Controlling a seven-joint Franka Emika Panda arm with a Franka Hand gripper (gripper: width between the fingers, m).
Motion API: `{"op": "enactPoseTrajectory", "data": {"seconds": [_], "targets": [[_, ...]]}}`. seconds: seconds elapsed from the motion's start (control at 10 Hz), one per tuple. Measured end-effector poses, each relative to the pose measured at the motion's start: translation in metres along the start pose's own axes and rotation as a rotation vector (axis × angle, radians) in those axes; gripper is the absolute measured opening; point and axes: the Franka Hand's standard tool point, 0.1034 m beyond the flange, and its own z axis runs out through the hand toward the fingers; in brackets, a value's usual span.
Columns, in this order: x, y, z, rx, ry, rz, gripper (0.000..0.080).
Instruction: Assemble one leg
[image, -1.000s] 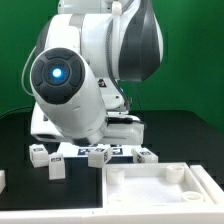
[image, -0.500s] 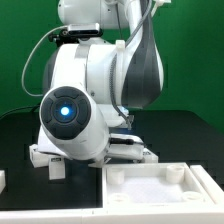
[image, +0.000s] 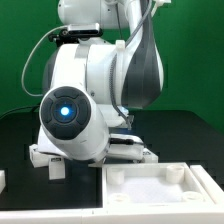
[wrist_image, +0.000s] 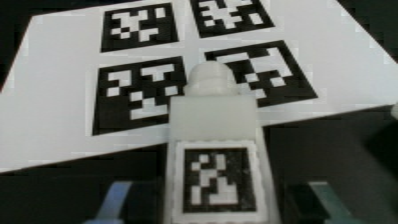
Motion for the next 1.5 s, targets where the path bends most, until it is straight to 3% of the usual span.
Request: {"op": "enactPoseTrajectory", "data": {"seconds": [0.1,0.2,0.3,0.5,0.6,0.7,0.8,1.0,1.1,1.2,1.4,1.5], "targets": [[-0.002,-0.002,-0.002,-0.004,-0.006,-0.003,0.0284],[-0.017,-0.014,-0.027,-0.013,-0.003,-0.035,0.0284],[-0.031,-0.025,-0.061,-0.009,0.029,-0.061,0.0284],[-0.043,-0.052,-0.109,0.041,0.085,-0.044,0.0284],[-0.041,-0.064,-0.123,0.034,0.179,-0.071,0.0284],[-0.033,-0.068,-0.119,0.031,0.298,-0.086,0.0284],[-0.036,-0.068,-0.115,0.038,0.361,-0.084,0.0284],[-0.031,-0.073,-0.124,0.047,0.505,-0.09,0.0284],[-0.031,-0.087,-0.139,0.048,0.621,-0.113,0.0285],[-0.038,-0.102,-0.167,0.051,0.719,-0.144,0.0285],[-0.041,-0.137,-0.219,0.029,0.94,-0.205,0.0285],[-0.048,-0.154,-0.227,-0.017,1.037,-0.227,0.0285]]}}
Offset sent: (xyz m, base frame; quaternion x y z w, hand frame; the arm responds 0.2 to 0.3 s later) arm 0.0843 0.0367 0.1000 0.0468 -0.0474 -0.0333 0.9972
